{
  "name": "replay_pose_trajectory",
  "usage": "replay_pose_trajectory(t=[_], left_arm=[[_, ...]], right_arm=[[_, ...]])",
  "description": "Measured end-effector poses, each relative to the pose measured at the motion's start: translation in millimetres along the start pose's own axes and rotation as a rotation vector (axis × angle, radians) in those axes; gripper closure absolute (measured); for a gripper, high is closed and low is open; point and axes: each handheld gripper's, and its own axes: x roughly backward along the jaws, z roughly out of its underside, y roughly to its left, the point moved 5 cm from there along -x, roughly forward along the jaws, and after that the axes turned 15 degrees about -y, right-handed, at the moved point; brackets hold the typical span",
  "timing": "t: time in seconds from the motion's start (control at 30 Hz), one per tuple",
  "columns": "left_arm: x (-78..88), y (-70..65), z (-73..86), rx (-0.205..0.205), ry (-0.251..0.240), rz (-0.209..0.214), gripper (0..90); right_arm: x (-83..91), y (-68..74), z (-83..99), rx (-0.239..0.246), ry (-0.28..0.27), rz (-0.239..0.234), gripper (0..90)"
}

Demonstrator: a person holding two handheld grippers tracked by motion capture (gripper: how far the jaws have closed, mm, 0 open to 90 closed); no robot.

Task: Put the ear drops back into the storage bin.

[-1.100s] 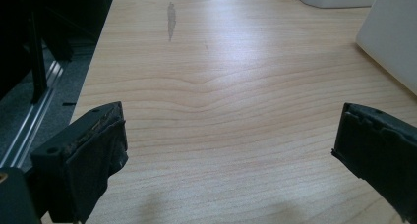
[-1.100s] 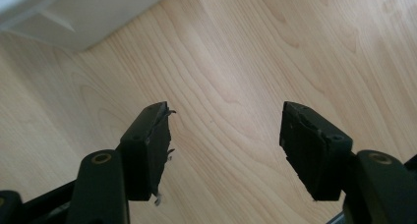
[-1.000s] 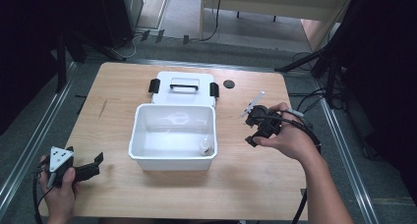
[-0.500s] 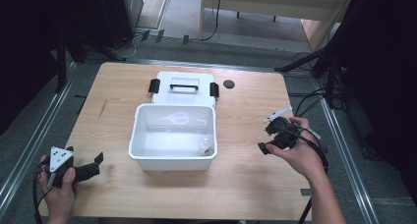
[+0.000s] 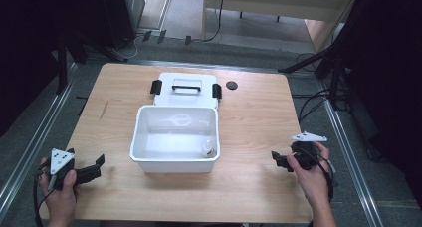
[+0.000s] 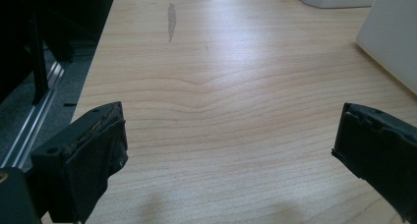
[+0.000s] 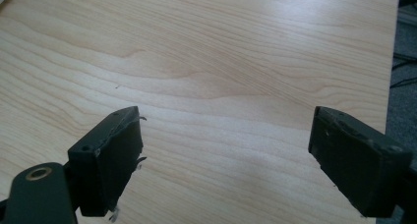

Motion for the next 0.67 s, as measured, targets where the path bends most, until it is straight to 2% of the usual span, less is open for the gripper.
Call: replay_pose_trajectory(t=[0.1, 0.27, 0.4, 0.5, 0.67], left_arm=[[0.0, 0.0, 0.0, 0.0, 0.0, 0.0, 0.2], [0.2, 0.0, -0.1, 0.0, -0.002, 0.0, 0.2], [0.1, 0.0, -0.1, 0.002, -0.003, -0.001, 0.2], [0.3, -0.4, 0.2, 0.004, 0.001, 0.001, 0.2], [1.0, -0.5, 0.2, 0.004, 0.001, -0.003, 0.2]], right_arm=[[6.5, -2.2, 11.8, -0.032, -0.1, -0.003, 12.8], [17.6, -9.7, 30.4, -0.07, -0.222, 0.048, 13.4], [25.5, -14.1, 41.9, -0.113, -0.29, 0.08, 13.5], [30.4, -16.3, 49.8, -0.172, -0.341, 0.063, 13.6], [36.3, -21.1, 57.3, -0.249, -0.396, 0.061, 13.6]])
